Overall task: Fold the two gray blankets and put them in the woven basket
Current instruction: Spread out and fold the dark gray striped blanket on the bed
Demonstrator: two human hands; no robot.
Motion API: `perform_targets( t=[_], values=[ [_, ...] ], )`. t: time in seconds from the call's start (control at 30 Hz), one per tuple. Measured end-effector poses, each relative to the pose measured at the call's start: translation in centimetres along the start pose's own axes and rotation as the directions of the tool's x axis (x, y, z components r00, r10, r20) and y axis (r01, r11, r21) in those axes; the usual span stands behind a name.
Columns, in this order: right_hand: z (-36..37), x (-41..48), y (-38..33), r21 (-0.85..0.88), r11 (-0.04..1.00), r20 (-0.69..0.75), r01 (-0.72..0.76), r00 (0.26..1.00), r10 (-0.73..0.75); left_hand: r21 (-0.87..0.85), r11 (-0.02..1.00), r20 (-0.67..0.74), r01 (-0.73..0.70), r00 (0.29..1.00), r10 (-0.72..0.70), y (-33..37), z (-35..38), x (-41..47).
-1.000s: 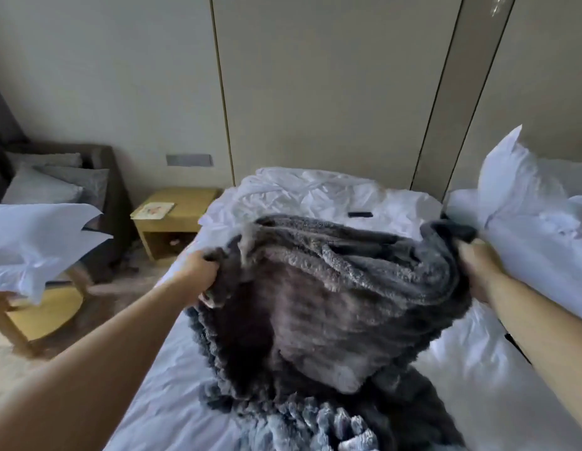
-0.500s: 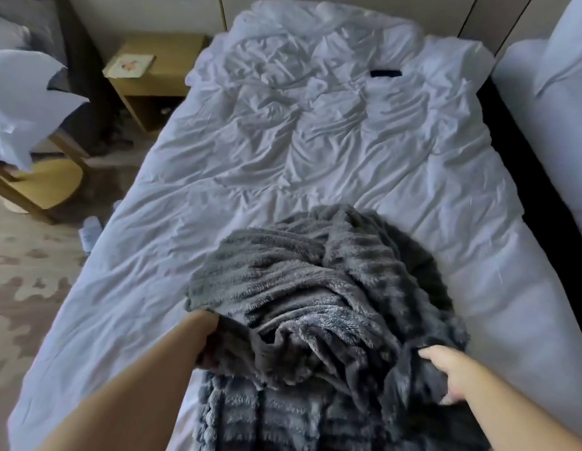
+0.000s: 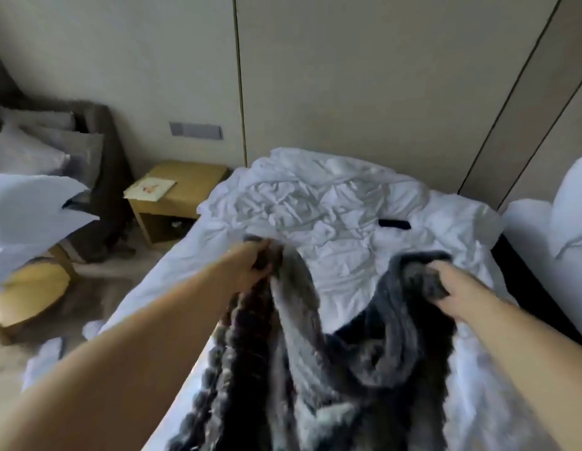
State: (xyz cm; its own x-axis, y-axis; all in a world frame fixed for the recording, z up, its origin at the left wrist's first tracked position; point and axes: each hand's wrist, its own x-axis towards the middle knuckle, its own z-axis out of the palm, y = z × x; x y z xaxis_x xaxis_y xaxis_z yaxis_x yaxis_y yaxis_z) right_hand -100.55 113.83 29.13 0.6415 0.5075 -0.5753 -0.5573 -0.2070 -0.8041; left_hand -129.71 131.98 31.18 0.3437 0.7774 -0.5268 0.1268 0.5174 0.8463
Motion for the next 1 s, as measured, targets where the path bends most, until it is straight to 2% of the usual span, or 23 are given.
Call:
perform_targets(
  t=[0.03,0.07,0.1,0.13,0.17,0.23,0.33,0.4,0.5,0.57,0.63,0.67,0.7,0.77,0.83,0.9,0.93,1.0],
  values=[
    [1.7,2.2,-5.0,0.16,0.974,0.031,0.158,0.986,-0.165,-0.067,0.97,-0.105,-0.235,0.968,0.227,4.7,0.8,2.0],
    [3.1,3.9,-9.4,0.31,0.919,0.061,0.242,0.96,-0.273,-0.243,0.913,-0.105,-0.327,0.945,0.31,8.7,1.6,3.8],
    [4.2,5.2,-12.7,0.394,0.878,0.101,0.271,0.937,-0.334,-0.376,0.874,-0.031,-0.309,0.946,0.322,11.5,2.3,5.8],
    [4.7,6.7,-14.8,0.412,0.871,0.14,0.266,0.927,-0.349,-0.397,0.874,0.044,-0.28,0.945,0.323,13.1,2.6,7.7],
    [4.8,8.3,-15.6,0.374,0.888,0.169,0.268,0.922,-0.35,-0.365,0.895,0.047,-0.256,0.955,0.292,13.6,3.0,9.7],
    [4.2,11.9,-14.7,0.179,0.927,0.182,0.331,0.914,-0.362,-0.141,0.957,-0.007,-0.254,0.967,0.256,12.2,3.7,13.2],
    [2.0,16.4,-9.3,-0.015,0.941,0.129,0.337,0.934,-0.332,0.089,0.957,-0.091,-0.278,0.954,0.286,6.6,3.6,17.4],
    [0.2,18.2,-4.7,-0.085,0.958,0.067,0.274,0.961,-0.269,0.244,0.952,-0.11,-0.184,0.97,0.215,1.4,2.9,19.7],
    [-3.0,20.5,3.9,-0.292,0.953,-0.075,0.08,0.991,-0.107,0.521,0.848,-0.117,0.095,0.992,-0.04,-7.3,2.3,21.4],
    [-5.4,20.9,10.2,-0.486,0.869,-0.201,-0.096,0.98,-0.003,0.624,0.722,-0.118,0.299,0.949,-0.291,-13.4,2.2,20.7],
    [-7.6,19.8,16.3,-0.535,0.797,-0.352,-0.281,0.931,0.091,0.688,0.59,-0.116,0.423,0.867,-0.485,-19.5,2.4,19.1],
    [-8.6,18.8,19.0,-0.513,0.781,-0.422,-0.356,0.897,0.131,0.704,0.543,-0.147,0.458,0.842,-0.519,-22.2,2.5,18.1],
    [-9.6,17.7,21.5,-0.474,0.783,-0.488,-0.404,0.86,0.148,0.706,0.535,-0.181,0.464,0.849,-0.497,-24.5,2.7,17.0],
    [-11.4,15.9,25.3,-0.393,0.809,-0.58,-0.438,0.8,0.152,0.711,0.569,-0.252,0.414,0.905,-0.343,-28.1,3.3,15.1],
    [-12.0,14.3,27.5,-0.283,0.849,-0.54,-0.446,0.806,0.243,0.754,0.553,-0.289,0.354,0.935,-0.204,-30.3,4.1,13.5],
    [-11.6,12.5,29.2,-0.098,0.845,-0.357,-0.525,0.812,0.463,0.769,0.533,-0.27,0.352,0.936,-0.227,-31.3,5.2,11.9],
    [-11.3,11.3,29.5,-0.108,0.812,-0.274,-0.573,0.802,0.53,0.775,0.521,-0.244,0.357,0.93,-0.275,-31.6,5.8,11.1],
    [-11.3,9.3,29.0,-0.264,0.714,-0.136,-0.648,0.758,0.638,0.85,0.43,-0.157,0.303,0.926,-0.343,-31.6,6.3,10.4]
  ],
)
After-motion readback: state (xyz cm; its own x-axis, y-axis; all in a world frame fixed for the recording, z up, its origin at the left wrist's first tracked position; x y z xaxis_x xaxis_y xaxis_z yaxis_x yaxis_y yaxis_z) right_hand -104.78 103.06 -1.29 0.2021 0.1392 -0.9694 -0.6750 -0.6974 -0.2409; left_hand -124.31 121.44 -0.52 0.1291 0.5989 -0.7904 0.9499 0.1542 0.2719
